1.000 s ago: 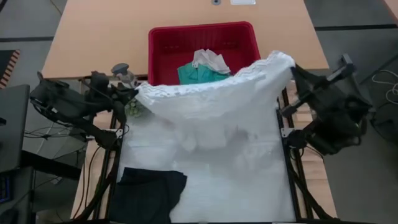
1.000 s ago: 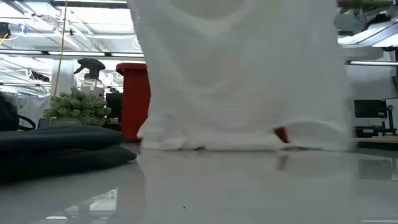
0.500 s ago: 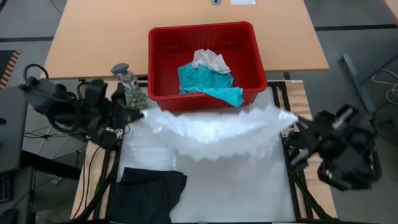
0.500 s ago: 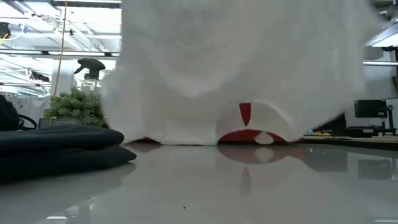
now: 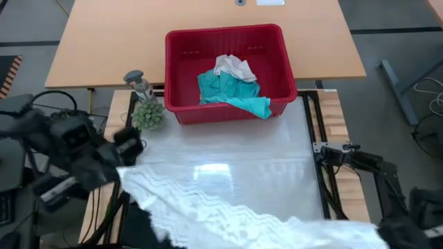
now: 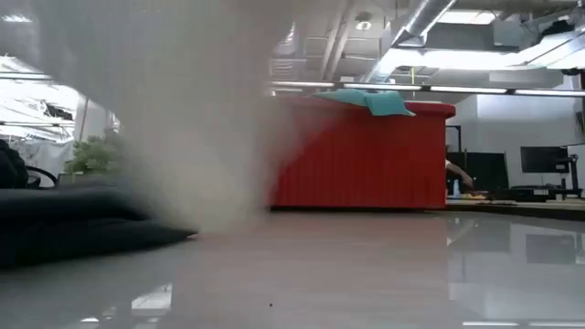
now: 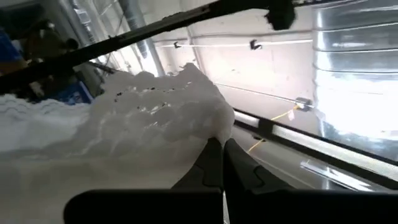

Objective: Fold Laundry from Bin
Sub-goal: Fold the white dress

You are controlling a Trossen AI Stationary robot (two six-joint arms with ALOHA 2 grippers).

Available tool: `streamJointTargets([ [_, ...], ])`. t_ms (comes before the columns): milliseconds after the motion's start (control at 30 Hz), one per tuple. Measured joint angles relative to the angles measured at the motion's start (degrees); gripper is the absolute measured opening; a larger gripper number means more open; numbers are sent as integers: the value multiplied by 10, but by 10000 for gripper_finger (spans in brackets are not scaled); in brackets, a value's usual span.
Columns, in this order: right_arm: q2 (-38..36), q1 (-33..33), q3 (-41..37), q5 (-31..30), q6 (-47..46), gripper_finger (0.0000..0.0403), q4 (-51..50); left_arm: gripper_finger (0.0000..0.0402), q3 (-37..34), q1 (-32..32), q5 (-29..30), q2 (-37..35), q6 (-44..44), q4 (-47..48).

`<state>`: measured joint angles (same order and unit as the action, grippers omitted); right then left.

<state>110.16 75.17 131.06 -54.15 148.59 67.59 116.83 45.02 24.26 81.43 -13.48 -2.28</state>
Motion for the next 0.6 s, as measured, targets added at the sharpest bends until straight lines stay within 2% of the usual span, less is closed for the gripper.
streamJointTargets([
  [100, 1, 11, 40, 6, 22, 19, 78, 0, 24, -1, 55, -10, 66, 37],
  [200, -38, 10, 23, -1, 33, 19, 216, 0, 32, -7, 182, -27, 95, 100],
  [233, -53, 4, 21, -13, 35, 19, 218, 0, 32, -12, 229, -32, 93, 135],
  [267, -68, -6, 20, -60, 16, 19, 215, 0, 32, -19, 273, -36, 73, 181],
  [300, -84, -16, 18, -127, -30, 19, 197, 0, 31, -27, 305, -40, 43, 236],
  [333, -97, -26, 17, -159, -50, 19, 172, 0, 31, -38, 328, -43, -3, 301],
  [367, -105, -41, 14, -174, -45, 19, 211, 0, 30, -53, 339, -45, -64, 374],
  [467, -129, -121, -14, -243, -58, 19, 221, 0, 30, -102, 346, -47, -284, 596],
  [600, -148, -200, -76, -240, -64, 20, 223, 0, 29, -137, 356, -39, -509, 862],
])
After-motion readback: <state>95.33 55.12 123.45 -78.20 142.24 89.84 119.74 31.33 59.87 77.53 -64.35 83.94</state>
